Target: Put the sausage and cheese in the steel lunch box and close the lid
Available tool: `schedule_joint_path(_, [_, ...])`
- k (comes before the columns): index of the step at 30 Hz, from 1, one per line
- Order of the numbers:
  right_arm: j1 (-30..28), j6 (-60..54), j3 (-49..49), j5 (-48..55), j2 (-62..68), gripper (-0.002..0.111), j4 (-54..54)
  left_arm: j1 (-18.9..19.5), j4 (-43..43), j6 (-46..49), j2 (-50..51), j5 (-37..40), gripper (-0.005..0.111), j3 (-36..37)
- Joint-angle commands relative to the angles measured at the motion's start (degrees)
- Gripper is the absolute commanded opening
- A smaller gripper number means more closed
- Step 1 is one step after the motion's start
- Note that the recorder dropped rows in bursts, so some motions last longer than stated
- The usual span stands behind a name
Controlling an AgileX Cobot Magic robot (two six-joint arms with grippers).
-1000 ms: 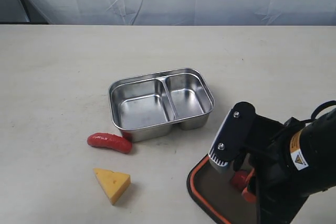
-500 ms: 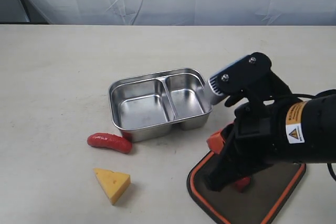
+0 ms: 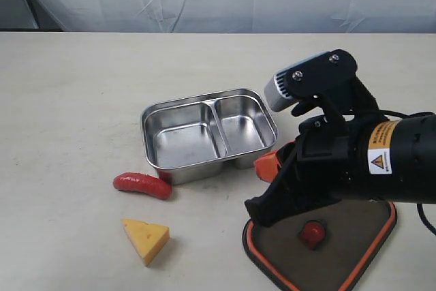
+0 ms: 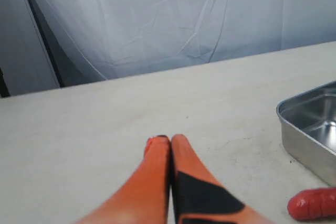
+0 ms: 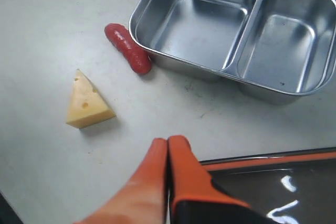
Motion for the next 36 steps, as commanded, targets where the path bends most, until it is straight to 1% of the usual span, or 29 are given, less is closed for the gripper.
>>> schedule_joint_path(1, [0.2, 1.1, 0.1, -0.9, -0.4, 0.000, 0.1, -0.6, -9.6, -2.5, -0.4, -14.7, 0.000, 0.1])
schedule_joint_path(3, [0.2, 2.3, 0.1, -1.0, -0.4, 0.000, 0.1, -0.6, -13.7, -2.7, -0.4, -21.2, 0.000, 0.1])
schedule_joint_path(5, [0.2, 2.7, 0.1, -1.0, -0.4, 0.000, 0.1, -0.6, -14.0, -2.9, -0.4, -25.1, 0.000, 0.1])
schedule_joint_path(8, [0.2, 2.8, 0.1, -1.3, -0.4, 0.000, -0.2, -0.6, -19.6, -13.0, -0.4, -28.1, 0.000, 0.1])
schedule_joint_path(9, [0.2, 2.8, 0.1, -1.7, -0.4, 0.000, -0.3, -0.6, -19.9, -16.6, -0.4, -29.5, 0.000, 0.1])
schedule_joint_path(11, [0.2, 2.8, 0.1, -2.7, -0.4, 0.000, -0.3, -0.6, -18.6, -20.5, -0.4, -34.4, 0.000, -0.8])
schedule_joint_path(14, [0.2, 2.8, 0.1, -3.5, -0.4, 0.000, -0.3, -0.6, -14.1, -21.2, -0.4, -44.6, 0.000, -2.2])
schedule_joint_path(15, [0.2, 2.8, 0.1, -3.5, -0.4, 0.000, -0.3, -0.6, -12.5, -21.5, -0.4, -45.4, 0.000, -2.8])
schedule_joint_path(16, [0.2, 2.8, 0.1, -3.5, -0.4, 0.000, -0.3, -0.6, -10.8, -21.5, -0.4, -44.6, 0.000, -3.8])
schedule_joint_path(18, [0.2, 2.8, 0.1, -3.5, -0.4, 0.000, -0.4, -0.6, -10.9, -21.5, -0.1, -36.0, 0.000, -7.0])
schedule_joint_path(20, [0.2, 2.8, 0.1, -3.5, -0.4, 0.000, -1.1, -0.6, -10.2, -19.9, 4.2, -23.1, 0.000, -12.0])
schedule_joint_path(21, [0.2, 2.8, 0.1, -3.5, -0.4, 0.000, -1.8, -0.6, -8.9, -19.1, 7.5, -18.5, 0.000, -14.0])
schedule_joint_path(25, [0.2, 2.8, 0.1, -2.5, -0.4, 0.000, -2.8, -0.6, 3.7, -18.4, 23.3, -1.8, 0.000, -25.1])
schedule_joint_path(26, [0.2, 2.8, 0.1, -1.6, -0.4, 0.000, -2.8, -0.6, 6.1, -16.5, 27.7, 2.7, 0.000, -27.8])
schedule_joint_path(27, [0.2, 3.0, 0.1, -0.8, -0.4, 0.000, -2.8, -0.6, 6.4, -12.7, 31.1, 6.2, 0.000, -29.7])
schedule_joint_path(28, [0.2, 3.3, 0.1, 0.0, -0.4, 0.000, -2.9, -0.6, 5.7, -6.7, 35.3, 10.6, 0.000, -32.1])
schedule_joint_path(30, [0.2, 4.2, 0.1, 1.5, -0.4, 0.000, -3.2, -0.6, 1.1, 5.3, 43.2, 19.1, 0.000, -35.8])
schedule_joint_path(32, [0.2, 5.6, 0.1, 2.8, -0.5, 0.000, -4.4, -0.6, -6.8, 18.3, 50.2, 26.4, 0.000, -39.2])
schedule_joint_path(34, [0.2, 7.8, 0.1, 3.6, -0.8, 0.000, -6.5, -0.6, -15.8, 30.4, 55.4, 29.9, 0.000, -40.8])
schedule_joint_path(36, [0.2, 9.9, 0.1, 4.4, -1.5, 0.000, -8.9, -0.6, -26.6, 44.1, 59.8, 30.7, 0.000, -41.2])
